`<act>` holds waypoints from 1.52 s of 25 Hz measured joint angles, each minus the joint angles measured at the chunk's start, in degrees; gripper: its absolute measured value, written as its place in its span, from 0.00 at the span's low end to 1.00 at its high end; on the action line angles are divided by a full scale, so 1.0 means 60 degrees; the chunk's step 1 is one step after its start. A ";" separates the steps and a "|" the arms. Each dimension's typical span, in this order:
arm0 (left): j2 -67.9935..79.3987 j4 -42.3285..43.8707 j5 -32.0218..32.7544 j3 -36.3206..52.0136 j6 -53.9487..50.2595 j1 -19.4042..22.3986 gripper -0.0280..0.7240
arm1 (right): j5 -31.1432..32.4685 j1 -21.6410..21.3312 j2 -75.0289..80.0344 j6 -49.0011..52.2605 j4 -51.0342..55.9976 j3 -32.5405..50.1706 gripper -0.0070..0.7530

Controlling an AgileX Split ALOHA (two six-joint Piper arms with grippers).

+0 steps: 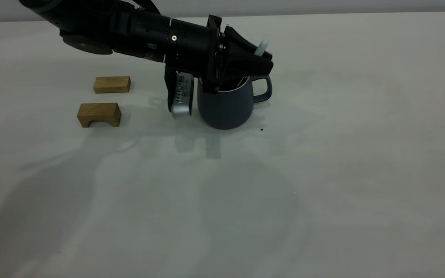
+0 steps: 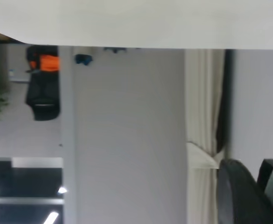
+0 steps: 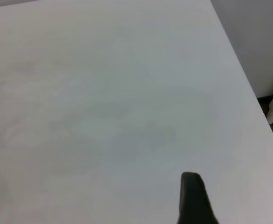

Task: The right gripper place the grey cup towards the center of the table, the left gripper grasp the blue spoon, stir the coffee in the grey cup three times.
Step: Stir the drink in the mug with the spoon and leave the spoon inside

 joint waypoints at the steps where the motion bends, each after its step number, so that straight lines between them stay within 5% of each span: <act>1: 0.0000 0.0193 0.0041 0.0000 0.0009 0.0055 0.20 | 0.0000 0.0000 0.0000 0.0000 0.0000 0.0000 0.68; 9: 0.0000 0.0743 0.0223 0.0000 0.0010 0.0758 0.20 | 0.0000 0.0000 0.0000 0.0000 0.0000 0.0000 0.68; 16: 0.0102 -0.0688 -0.0207 -0.0010 0.0001 0.0769 0.20 | 0.0000 0.0000 0.0000 0.0000 0.0000 0.0000 0.68; 30: 0.0138 -0.0740 0.0225 -0.0010 0.0001 0.0769 0.20 | 0.0000 0.0000 0.0000 0.0000 0.0000 0.0000 0.68; 33: 0.0138 -0.0740 0.0398 -0.0010 -0.0006 0.0769 0.27 | 0.0000 0.0000 0.0000 0.0000 0.0000 0.0000 0.68; 38: 0.0138 -0.0740 0.0513 -0.0010 -0.0006 0.0769 0.52 | 0.0000 0.0000 0.0000 0.0000 0.0000 0.0000 0.68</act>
